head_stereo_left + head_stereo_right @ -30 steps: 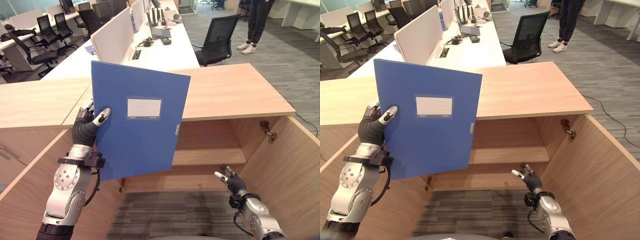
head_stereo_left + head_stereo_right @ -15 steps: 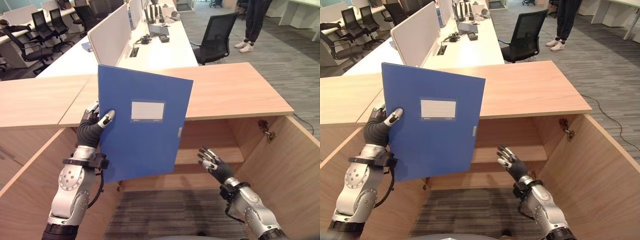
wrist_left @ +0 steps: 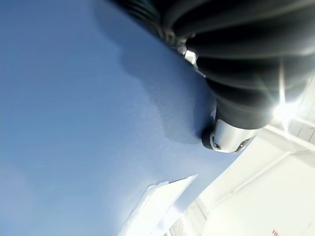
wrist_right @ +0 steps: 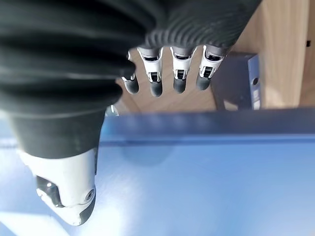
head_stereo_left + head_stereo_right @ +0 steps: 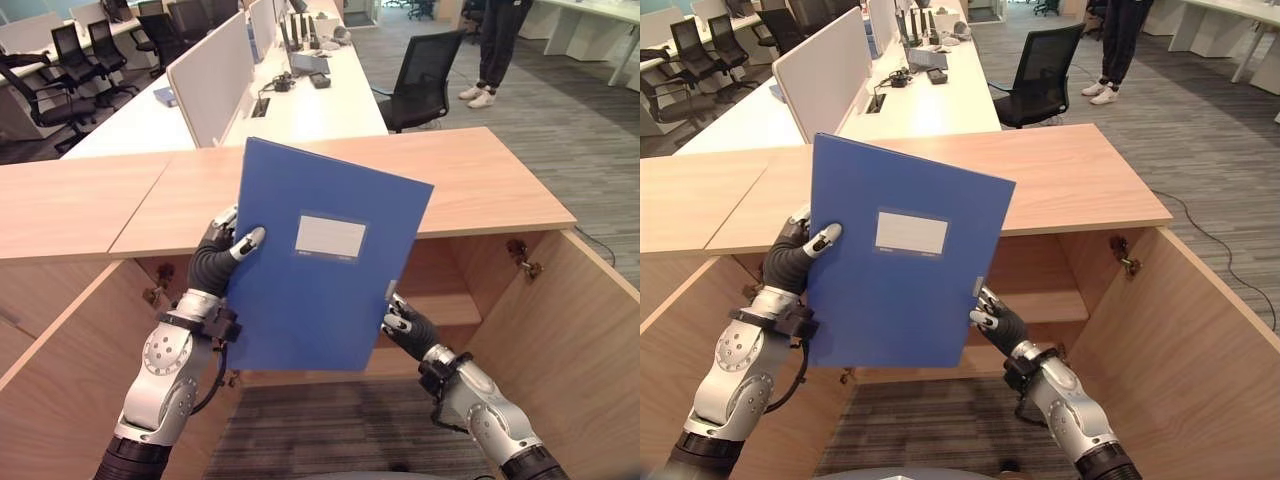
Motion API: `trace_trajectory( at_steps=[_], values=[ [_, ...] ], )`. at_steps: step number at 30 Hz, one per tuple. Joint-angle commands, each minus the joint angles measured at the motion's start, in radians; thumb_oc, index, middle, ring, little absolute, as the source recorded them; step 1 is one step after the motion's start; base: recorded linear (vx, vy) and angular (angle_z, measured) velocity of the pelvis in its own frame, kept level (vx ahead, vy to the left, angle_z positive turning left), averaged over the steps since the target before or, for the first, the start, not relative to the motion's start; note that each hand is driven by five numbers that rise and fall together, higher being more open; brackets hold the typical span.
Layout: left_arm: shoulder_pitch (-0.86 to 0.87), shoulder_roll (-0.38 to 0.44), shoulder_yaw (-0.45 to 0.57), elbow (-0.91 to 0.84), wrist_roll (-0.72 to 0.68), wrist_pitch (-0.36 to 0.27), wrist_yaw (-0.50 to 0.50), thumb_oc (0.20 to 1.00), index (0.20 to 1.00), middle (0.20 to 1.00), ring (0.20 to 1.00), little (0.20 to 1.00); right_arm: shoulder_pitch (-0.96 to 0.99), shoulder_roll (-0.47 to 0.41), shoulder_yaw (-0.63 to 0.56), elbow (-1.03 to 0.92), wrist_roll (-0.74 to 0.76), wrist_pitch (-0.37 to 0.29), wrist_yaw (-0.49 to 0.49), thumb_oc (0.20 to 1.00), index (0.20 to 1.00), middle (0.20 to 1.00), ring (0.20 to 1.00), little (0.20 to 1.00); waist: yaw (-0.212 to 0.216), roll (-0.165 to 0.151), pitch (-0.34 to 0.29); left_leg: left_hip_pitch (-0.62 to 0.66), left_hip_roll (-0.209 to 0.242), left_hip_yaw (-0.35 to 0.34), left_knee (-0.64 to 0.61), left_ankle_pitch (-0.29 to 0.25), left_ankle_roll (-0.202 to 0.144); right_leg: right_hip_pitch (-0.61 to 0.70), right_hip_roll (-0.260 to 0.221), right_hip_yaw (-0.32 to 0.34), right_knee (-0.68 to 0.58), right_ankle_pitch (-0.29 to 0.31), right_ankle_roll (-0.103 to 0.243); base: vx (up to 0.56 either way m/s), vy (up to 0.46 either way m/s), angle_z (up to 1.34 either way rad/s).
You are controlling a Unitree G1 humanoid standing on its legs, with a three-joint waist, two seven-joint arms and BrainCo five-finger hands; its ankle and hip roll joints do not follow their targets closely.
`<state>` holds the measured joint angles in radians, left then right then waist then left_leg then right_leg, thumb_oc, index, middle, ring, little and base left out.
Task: Put the empty folder in the office cabinet
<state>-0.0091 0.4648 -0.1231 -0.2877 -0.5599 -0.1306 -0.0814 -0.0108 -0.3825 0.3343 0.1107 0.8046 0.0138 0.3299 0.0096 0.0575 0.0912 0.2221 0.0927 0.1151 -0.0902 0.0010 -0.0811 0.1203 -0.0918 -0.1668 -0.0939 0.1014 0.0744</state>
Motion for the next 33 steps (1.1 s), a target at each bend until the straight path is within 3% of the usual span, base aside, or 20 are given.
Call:
trace_trajectory(
  at_steps=[1, 21, 22, 23, 24, 33],
  values=[
    [-0.117, -0.003, -0.008, 0.012, -0.001, -0.034, -0.032, 0.2, 0.2, 0.2, 0.2, 0.2, -0.087, 0.05, 0.015, -0.038, 0.023, -0.029, 0.014, 1.0, 1.0, 1.0, 1.0, 1.0, -0.003, -0.046, -0.008, -0.037, -0.009, -0.027, 0.003, -0.032, -0.015, 0.073, -0.053, 0.01, 0.028, -0.135, 0.066, 0.0, 0.0, 0.0],
    [-0.093, -0.023, -0.089, 0.041, -0.004, 0.005, -0.097, 0.2, 0.2, 0.2, 0.2, 0.2, -0.16, 0.099, 0.037, -0.039, 0.027, -0.048, -0.017, 1.0, 1.0, 1.0, 1.0, 1.0, -0.002, -0.046, -0.003, -0.04, -0.009, -0.027, 0.003, -0.032, -0.012, 0.069, -0.051, 0.014, 0.024, -0.13, 0.064, 0.0, 0.0, 0.0],
    [-0.098, -0.024, -0.092, 0.044, -0.005, 0.004, -0.097, 0.2, 0.2, 0.2, 0.2, 0.2, -0.165, 0.103, 0.044, -0.038, 0.031, -0.045, -0.015, 0.887, 0.887, 0.887, 0.887, 0.887, -0.001, -0.046, -0.002, -0.04, -0.01, -0.028, 0.003, -0.032, -0.012, 0.069, -0.051, 0.015, 0.025, -0.13, 0.064, 0.0, 0.0, 0.0],
    [-0.098, -0.024, -0.092, 0.044, -0.005, 0.004, -0.097, 0.2, 0.2, 0.2, 0.2, 0.2, -0.165, 0.103, 0.044, -0.038, 0.031, -0.045, -0.015, 0.589, 0.589, 0.589, 0.589, 0.589, -0.001, -0.046, -0.002, -0.04, -0.01, -0.028, 0.003, -0.032, -0.011, 0.069, -0.051, 0.015, 0.025, -0.13, 0.064, 0.0, 0.0, 0.0],
    [-0.099, -0.025, -0.092, 0.043, -0.006, 0.004, -0.096, 0.2, 0.2, 0.2, 0.2, 0.2, -0.165, 0.104, 0.047, -0.039, 0.031, -0.043, -0.014, 0.2, 0.2, 0.2, 0.2, 0.2, -0.001, -0.047, -0.002, -0.04, -0.011, -0.028, 0.003, -0.032, -0.011, 0.068, -0.051, 0.015, 0.026, -0.131, 0.064, 0.0, 0.0, 0.0],
    [-0.096, -0.029, -0.089, 0.043, -0.005, 0.006, -0.112, 0.2, 0.2, 0.2, 0.2, 0.2, -0.158, 0.08, 0.067, -0.063, 0.03, -0.014, 0.034, 0.2, 0.2, 0.2, 0.2, 0.2, 0.003, -0.052, -0.003, -0.042, -0.012, -0.031, 0.003, -0.032, -0.01, 0.067, -0.051, 0.014, 0.029, -0.132, 0.065, 0.0, 0.0, 0.0]
  ],
)
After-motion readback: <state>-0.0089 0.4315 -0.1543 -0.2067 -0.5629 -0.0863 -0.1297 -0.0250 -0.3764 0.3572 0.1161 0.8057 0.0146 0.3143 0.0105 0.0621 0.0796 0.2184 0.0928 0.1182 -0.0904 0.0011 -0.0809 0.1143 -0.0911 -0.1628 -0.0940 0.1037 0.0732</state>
